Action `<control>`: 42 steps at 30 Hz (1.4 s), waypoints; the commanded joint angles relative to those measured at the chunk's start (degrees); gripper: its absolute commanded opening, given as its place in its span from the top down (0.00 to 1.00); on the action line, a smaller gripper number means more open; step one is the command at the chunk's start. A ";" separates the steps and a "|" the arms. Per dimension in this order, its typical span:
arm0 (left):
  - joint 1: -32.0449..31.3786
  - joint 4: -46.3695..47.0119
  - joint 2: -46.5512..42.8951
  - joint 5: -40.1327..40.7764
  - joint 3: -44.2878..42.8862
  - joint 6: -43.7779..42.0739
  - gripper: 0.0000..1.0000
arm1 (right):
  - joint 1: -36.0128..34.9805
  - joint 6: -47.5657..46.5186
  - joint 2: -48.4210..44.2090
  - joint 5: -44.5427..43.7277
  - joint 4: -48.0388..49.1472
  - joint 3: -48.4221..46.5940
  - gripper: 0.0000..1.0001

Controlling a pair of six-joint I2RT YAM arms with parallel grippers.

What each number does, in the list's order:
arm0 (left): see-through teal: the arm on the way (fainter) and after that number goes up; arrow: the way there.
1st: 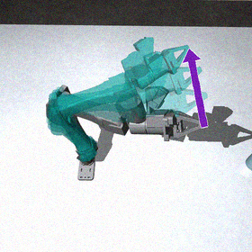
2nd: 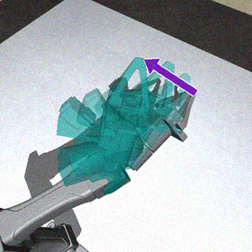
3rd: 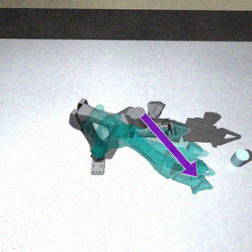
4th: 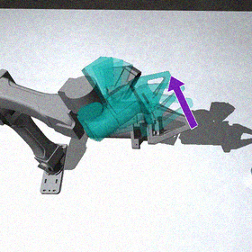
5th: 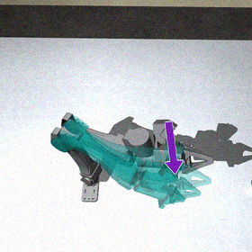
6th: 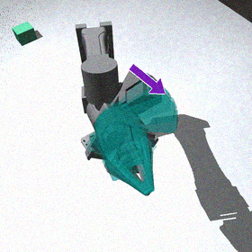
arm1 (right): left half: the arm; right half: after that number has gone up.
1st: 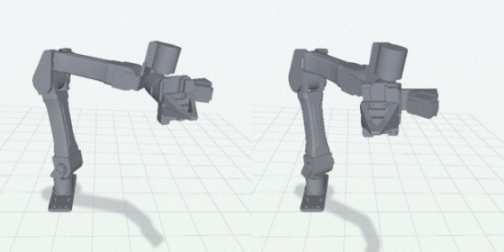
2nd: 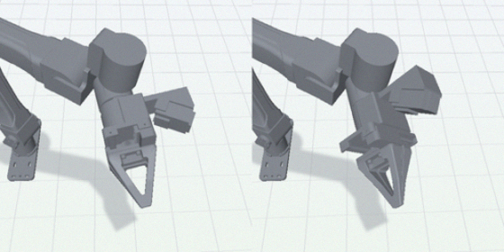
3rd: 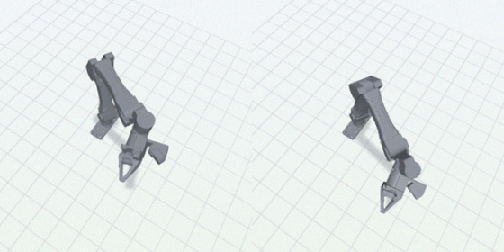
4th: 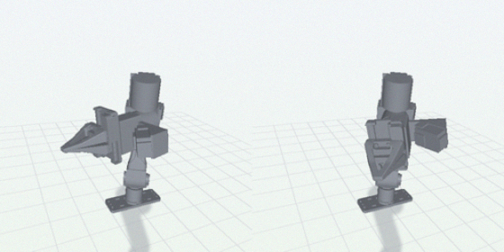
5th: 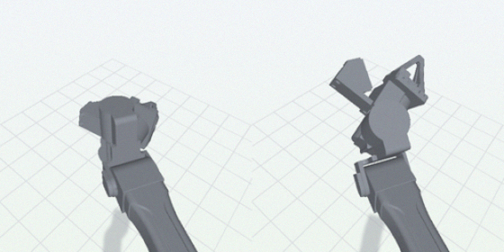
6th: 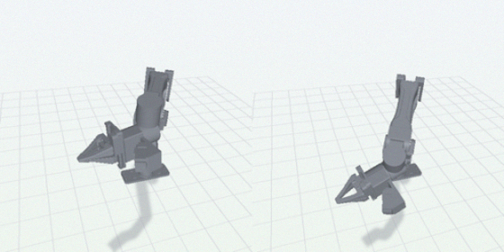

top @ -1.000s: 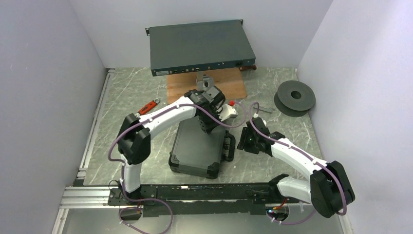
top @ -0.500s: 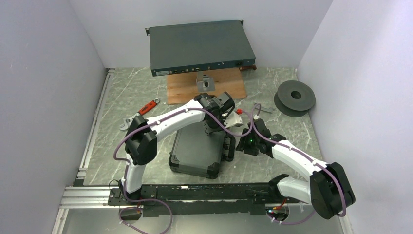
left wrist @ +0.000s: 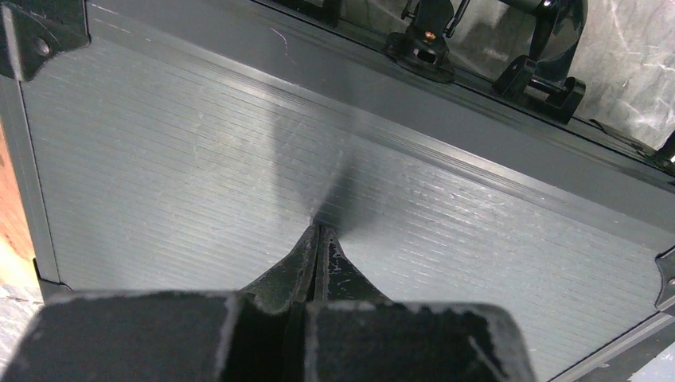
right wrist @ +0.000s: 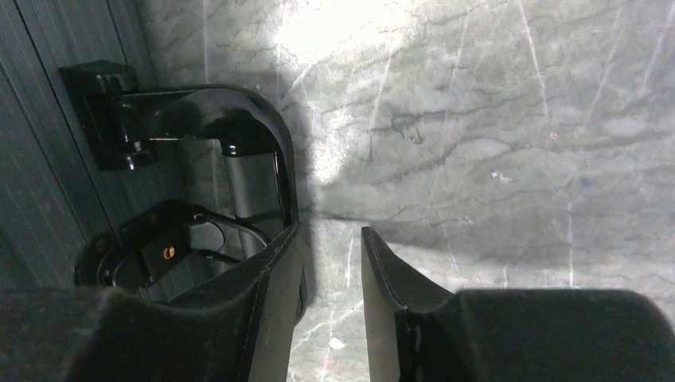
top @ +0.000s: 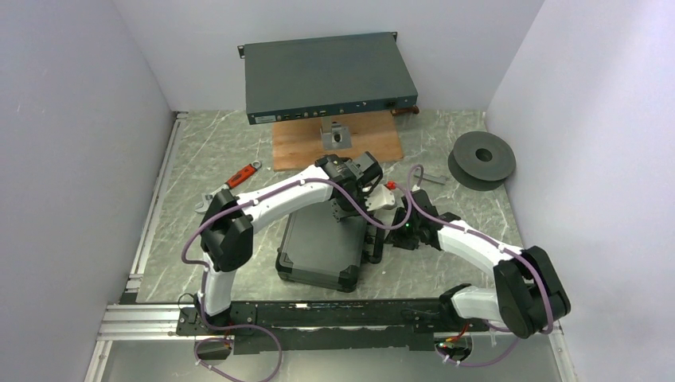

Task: Pack up texas hold em set

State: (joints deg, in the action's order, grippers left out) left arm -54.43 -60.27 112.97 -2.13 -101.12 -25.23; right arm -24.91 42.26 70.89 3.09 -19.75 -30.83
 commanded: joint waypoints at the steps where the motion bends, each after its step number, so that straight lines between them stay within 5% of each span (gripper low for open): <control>1: -0.50 -4.90 2.68 -2.95 4.15 -0.95 1.00 | 0.12 0.32 2.13 2.43 4.43 -2.16 0.66; 42: -1.11 -8.33 4.99 -6.64 -0.02 0.05 1.00 | -0.40 -2.10 1.12 12.54 7.13 -5.48 0.70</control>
State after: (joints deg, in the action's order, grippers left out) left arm -54.48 -61.98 113.47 -3.44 -102.24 -26.09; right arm -24.86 39.68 72.12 15.11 -14.87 -34.15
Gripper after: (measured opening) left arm 0.008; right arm 0.303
